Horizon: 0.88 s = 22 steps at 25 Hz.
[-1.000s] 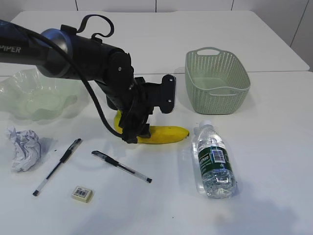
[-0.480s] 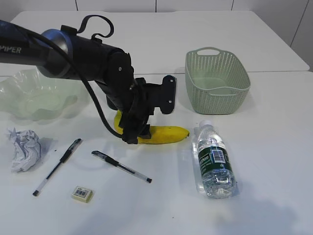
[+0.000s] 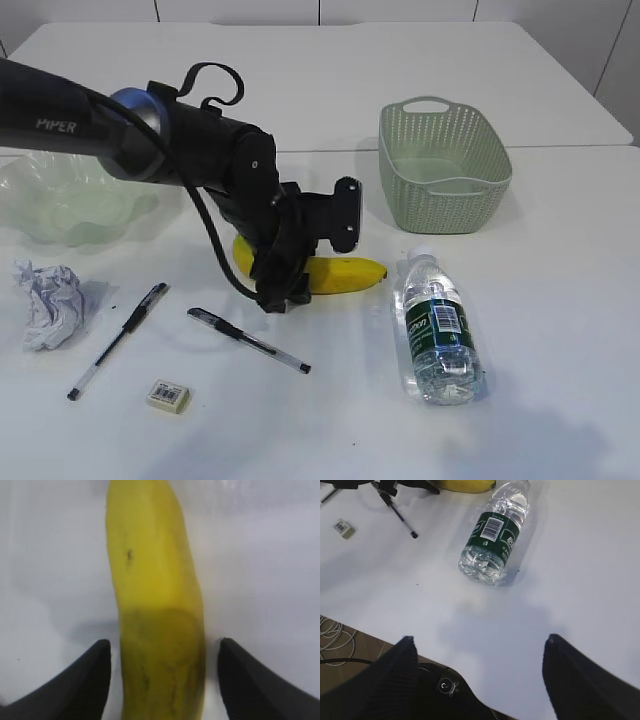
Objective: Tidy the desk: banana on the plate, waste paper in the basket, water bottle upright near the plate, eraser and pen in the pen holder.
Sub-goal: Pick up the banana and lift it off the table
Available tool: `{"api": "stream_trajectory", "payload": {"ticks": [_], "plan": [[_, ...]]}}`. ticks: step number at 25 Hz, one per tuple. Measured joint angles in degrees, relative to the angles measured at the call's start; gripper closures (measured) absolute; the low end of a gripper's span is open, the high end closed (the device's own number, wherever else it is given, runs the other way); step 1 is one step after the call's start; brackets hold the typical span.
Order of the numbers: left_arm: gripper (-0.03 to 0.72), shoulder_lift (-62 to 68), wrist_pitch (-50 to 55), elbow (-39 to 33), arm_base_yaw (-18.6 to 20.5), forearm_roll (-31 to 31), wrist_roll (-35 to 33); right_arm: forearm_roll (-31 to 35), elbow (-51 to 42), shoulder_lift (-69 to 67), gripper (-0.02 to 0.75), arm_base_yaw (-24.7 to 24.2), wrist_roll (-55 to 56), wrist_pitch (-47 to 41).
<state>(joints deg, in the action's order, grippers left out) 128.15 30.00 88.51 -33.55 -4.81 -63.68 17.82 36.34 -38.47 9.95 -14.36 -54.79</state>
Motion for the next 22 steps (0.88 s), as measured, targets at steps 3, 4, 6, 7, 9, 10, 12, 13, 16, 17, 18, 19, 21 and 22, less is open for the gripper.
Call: {"api": "stream_trajectory", "payload": {"ticks": [3, 4, 6, 7, 9, 10, 12, 13, 16, 17, 18, 19, 21, 22], "plan": [[0.202, 0.00, -0.37, 0.00, 0.00, -0.12, 0.00, 0.00, 0.00, 0.00, 0.164, 0.00, 0.00, 0.00], [0.207, 0.00, -0.60, 0.00, 0.00, -0.12, 0.00, 0.00, 0.00, 0.00, 0.164, 0.00, 0.00, 0.00], [0.242, 0.13, -0.83, 0.00, 0.00, -0.12, 0.00, 0.00, 0.00, 0.00, 0.164, 0.00, 0.00, 0.00], [0.267, 0.13, -0.83, 0.00, 0.00, -0.12, 0.00, 0.00, 0.00, 0.00, 0.164, 0.00, 0.00, 0.00], [0.340, 0.17, -0.83, 0.00, 0.00, -0.12, 0.00, 0.00, 0.00, 0.00, 0.164, 0.09, 0.00, 0.00], [0.365, 0.26, -0.83, 0.00, 0.00, -0.12, 0.00, 0.00, 0.00, 0.00, 0.164, 0.09, 0.00, 0.00], [0.391, 0.26, -0.83, 0.00, 0.00, -0.12, -0.10, 0.00, 0.00, 0.00, 0.164, 0.09, 0.00, 0.00], [0.400, 0.26, -0.83, 0.00, 0.00, -0.12, -0.10, 0.00, 0.00, 0.00, 0.164, 0.09, 0.00, 0.00], [0.419, 0.26, -0.83, 0.00, 0.00, -0.12, -0.10, 0.00, 0.00, 0.00, 0.164, 0.09, 0.00, 0.00], [0.426, 0.26, -0.72, 0.00, 0.00, -0.12, -0.10, 0.00, 0.00, 0.00, 0.164, 0.09, 0.00, 0.00], [0.430, 0.05, -0.57, 0.00, 0.00, -0.23, -0.10, 0.00, 0.00, 0.00, 0.164, 0.09, 0.00, 0.00], [0.435, -0.10, 0.09, 0.00, 0.00, -0.50, -0.10, 0.00, 0.00, 0.00, 0.164, 0.09, 0.00, 0.00], [0.437, -0.73, 1.25, 0.00, 0.00, -1.29, -0.20, 0.00, 0.00, 0.00, 0.164, 0.09, 0.00, 0.00], [0.438, -1.40, 1.83, 0.00, 0.00, -1.82, -0.20, 0.00, 0.00, 0.00, 0.164, 0.09, 0.00, 0.00]]}}
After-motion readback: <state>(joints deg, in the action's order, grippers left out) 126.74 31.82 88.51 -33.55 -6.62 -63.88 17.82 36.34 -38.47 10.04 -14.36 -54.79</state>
